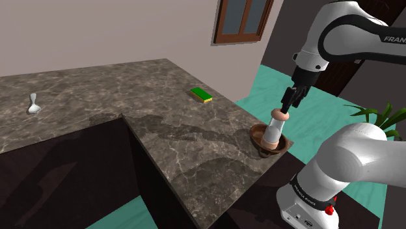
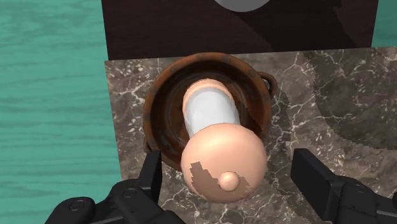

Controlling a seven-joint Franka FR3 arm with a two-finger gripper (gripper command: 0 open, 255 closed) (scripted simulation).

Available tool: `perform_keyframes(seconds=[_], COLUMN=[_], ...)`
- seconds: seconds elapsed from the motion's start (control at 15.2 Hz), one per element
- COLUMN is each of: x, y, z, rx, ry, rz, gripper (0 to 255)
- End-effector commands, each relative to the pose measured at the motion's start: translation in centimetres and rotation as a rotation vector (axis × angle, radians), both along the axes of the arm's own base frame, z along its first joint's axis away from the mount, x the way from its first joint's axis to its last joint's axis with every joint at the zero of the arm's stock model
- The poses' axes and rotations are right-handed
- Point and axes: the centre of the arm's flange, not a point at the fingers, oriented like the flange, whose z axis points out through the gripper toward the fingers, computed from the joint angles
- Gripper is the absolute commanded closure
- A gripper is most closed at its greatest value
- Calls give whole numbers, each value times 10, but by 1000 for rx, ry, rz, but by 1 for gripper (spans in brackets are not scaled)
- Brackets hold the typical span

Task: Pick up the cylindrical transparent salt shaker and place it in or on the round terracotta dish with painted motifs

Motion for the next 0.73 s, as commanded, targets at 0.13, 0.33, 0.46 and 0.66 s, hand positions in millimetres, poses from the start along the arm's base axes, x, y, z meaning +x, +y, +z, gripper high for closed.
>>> perform_keyframes(seconds=[0.13,0.33,0.46,0.66], x=[0,2,3,3], y=[0,0,0,0], z=[0,26,50,50], rx=[0,0,0,0], ry=[0,0,0,0], rz=[0,0,0,0], gripper=[0,0,0,0])
